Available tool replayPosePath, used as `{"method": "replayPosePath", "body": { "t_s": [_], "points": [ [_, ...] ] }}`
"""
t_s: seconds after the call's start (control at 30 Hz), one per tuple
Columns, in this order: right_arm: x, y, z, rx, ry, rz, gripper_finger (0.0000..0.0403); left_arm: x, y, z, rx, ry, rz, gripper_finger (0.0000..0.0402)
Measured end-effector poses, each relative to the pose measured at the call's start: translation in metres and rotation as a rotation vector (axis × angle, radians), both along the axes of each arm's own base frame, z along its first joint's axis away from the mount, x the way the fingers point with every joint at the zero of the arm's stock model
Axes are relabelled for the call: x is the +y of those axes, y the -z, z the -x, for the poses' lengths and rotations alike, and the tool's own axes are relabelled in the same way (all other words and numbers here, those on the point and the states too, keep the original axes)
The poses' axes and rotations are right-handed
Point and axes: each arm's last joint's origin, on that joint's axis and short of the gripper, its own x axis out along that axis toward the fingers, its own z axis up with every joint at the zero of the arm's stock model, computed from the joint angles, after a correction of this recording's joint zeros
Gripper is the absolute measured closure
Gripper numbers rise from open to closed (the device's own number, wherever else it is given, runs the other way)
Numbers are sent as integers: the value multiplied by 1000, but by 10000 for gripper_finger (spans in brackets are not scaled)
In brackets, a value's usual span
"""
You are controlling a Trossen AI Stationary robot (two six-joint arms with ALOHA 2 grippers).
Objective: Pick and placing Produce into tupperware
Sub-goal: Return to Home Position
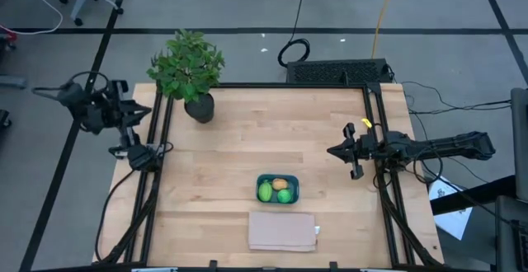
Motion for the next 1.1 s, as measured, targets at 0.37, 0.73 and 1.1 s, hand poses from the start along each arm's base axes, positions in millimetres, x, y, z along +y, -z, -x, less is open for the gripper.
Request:
{"method": "replayPosePath", "body": {
  "t_s": [0.37, 0.73, 1.1],
  "points": [
    [0, 1, 0, 7, -5, -3, 403, 2, 3, -6, 177, -277, 136, 400],
    [0, 2, -1, 18, -7, -14, 403, 17, -4, 12, 137, -566, 278, 401],
    [0, 3, -1, 38, -11, -32, 403, 7, 3, 24, -30, -610, 283, 401]
  ]
}}
